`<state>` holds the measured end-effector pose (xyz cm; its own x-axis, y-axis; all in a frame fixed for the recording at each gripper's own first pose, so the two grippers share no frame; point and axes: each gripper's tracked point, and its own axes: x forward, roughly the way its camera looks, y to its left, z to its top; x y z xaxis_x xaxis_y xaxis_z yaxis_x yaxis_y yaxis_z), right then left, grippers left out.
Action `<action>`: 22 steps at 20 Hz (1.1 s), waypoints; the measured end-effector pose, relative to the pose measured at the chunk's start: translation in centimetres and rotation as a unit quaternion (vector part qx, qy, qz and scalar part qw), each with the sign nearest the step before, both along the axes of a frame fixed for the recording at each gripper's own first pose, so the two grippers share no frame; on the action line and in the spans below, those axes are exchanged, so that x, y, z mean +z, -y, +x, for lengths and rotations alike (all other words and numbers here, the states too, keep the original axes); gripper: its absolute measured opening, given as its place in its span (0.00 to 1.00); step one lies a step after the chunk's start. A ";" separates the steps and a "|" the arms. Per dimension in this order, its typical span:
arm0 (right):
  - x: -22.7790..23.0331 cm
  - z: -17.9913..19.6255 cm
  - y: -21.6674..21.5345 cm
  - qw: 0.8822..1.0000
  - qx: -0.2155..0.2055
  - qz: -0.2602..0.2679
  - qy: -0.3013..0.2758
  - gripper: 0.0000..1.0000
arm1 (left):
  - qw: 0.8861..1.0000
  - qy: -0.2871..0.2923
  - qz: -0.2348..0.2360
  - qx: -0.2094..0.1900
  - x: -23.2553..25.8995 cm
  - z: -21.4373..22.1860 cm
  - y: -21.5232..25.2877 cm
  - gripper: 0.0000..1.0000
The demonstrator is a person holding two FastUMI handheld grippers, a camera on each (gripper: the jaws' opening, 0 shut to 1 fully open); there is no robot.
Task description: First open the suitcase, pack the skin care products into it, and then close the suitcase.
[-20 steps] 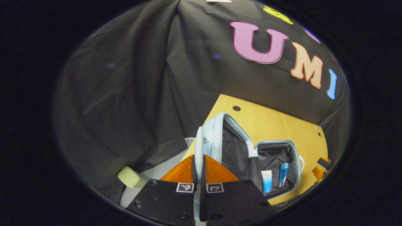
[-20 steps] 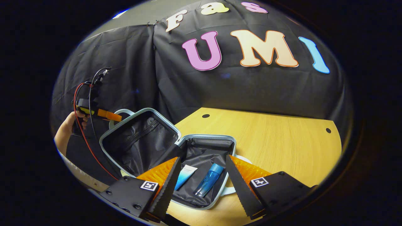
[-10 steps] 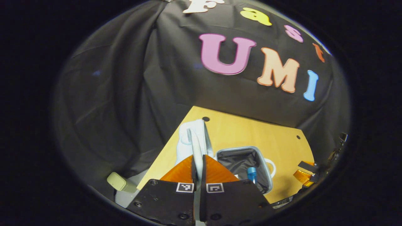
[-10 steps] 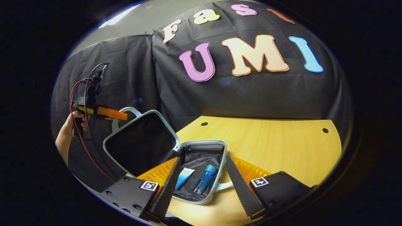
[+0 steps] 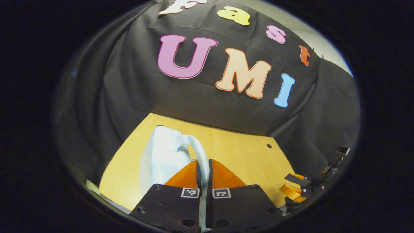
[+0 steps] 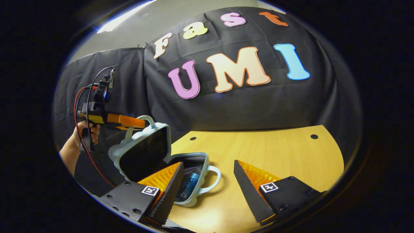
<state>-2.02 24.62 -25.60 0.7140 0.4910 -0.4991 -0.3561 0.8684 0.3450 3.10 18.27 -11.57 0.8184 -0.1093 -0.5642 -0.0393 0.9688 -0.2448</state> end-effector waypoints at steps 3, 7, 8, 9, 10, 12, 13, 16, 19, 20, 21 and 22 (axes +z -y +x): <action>0.0 0.5 3.3 1.000 -0.027 -0.009 0.002 0.97 | 0.999 -0.025 -0.014 -0.033 -3.1 0.5 4.1 0.00; 0.4 0.6 6.8 0.998 -0.050 -0.024 0.003 0.97 | 0.996 -0.059 -0.009 -0.067 -6.8 1.0 7.6 0.01; 0.4 0.7 7.3 0.998 -0.052 -0.029 0.005 0.97 | 0.995 -0.067 -0.010 -0.070 -7.7 1.2 8.3 0.01; 0.5 0.9 8.0 0.998 -0.053 -0.035 0.008 0.97 | 0.994 -0.075 -0.012 -0.074 -8.6 1.4 9.0 0.01; 0.4 1.0 8.7 0.998 -0.055 -0.040 0.008 0.97 | 0.994 -0.081 -0.014 -0.075 -9.5 1.5 9.5 0.01; 0.3 1.1 9.9 0.997 -0.060 -0.047 0.005 0.98 | 0.993 -0.086 -0.010 -0.081 -11.0 1.7 10.5 0.01; 0.4 1.4 10.4 0.997 -0.063 -0.048 0.006 0.98 | 0.992 -0.094 -0.006 -0.082 -11.9 1.5 11.0 0.01; 0.3 1.8 11.6 0.996 -0.066 -0.054 0.008 0.98 | 0.990 -0.111 0.012 -0.084 -14.5 1.6 11.9 0.01; 0.8 2.4 12.8 0.996 -0.062 -0.066 0.022 0.98 | 0.990 -0.107 0.040 -0.083 -15.9 1.4 13.1 0.06; 1.3 2.7 13.1 0.995 -0.062 -0.066 0.032 0.98 | 0.991 -0.100 0.050 -0.071 -15.7 1.2 13.2 0.14; 2.2 3.2 13.5 0.995 -0.062 -0.066 0.048 0.98 | 0.993 -0.081 0.057 -0.064 -15.3 1.0 13.9 0.31; 3.2 3.8 13.7 0.994 -0.063 -0.065 0.067 0.98 | 0.994 -0.055 0.070 -0.055 -14.4 1.2 14.6 0.35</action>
<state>1.79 10.88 -22.43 0.8303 0.3307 -0.4487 -0.2766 0.9433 0.1835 4.32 3.68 -26.01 0.7378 -0.1094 -0.6660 0.0503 0.9929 -0.1074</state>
